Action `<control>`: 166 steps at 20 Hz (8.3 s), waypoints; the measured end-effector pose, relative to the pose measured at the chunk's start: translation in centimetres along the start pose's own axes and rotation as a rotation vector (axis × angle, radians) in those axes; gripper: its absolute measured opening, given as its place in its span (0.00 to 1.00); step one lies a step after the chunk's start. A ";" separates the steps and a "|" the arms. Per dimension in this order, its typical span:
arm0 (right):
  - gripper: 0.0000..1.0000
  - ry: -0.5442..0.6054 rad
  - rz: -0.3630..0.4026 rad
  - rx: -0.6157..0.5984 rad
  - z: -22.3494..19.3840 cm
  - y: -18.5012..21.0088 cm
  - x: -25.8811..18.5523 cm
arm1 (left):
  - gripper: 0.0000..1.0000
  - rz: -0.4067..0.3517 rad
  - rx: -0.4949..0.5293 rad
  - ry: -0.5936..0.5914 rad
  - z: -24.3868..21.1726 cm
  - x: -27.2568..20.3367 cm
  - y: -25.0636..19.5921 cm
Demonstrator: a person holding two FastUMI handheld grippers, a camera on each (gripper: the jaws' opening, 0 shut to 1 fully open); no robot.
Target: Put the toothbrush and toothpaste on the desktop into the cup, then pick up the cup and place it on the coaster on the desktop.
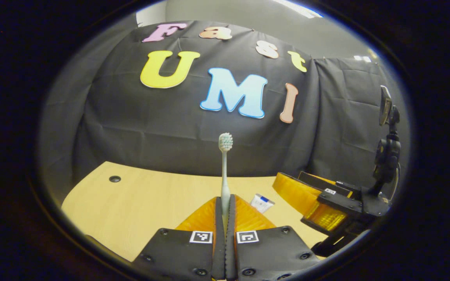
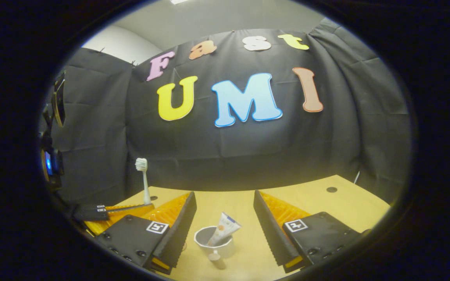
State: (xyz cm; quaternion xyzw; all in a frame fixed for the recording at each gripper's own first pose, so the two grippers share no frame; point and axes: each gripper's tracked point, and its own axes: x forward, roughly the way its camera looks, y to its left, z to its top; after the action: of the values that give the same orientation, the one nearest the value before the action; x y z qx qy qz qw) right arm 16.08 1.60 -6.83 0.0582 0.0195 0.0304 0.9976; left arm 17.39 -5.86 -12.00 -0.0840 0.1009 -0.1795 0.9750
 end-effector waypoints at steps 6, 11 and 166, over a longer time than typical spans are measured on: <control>0.93 -0.009 -0.055 0.032 1.5 -2.5 -2.4 | 0.08 -0.051 0.006 -0.102 1.9 4.5 -0.6; 0.94 0.016 -0.103 0.039 1.4 -4.1 -4.0 | 0.07 -0.086 -0.011 -0.142 1.8 7.9 -1.3; 0.97 1.261 0.303 -0.364 -13.0 12.0 -0.1 | 0.95 0.516 -0.239 0.057 -2.4 -21.0 18.4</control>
State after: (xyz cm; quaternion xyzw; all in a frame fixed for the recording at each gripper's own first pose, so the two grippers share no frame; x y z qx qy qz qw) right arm 14.73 15.02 -18.33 -0.1377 0.5845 0.2012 0.7739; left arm 3.75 18.45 -14.52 -0.1647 0.1667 0.0856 0.9684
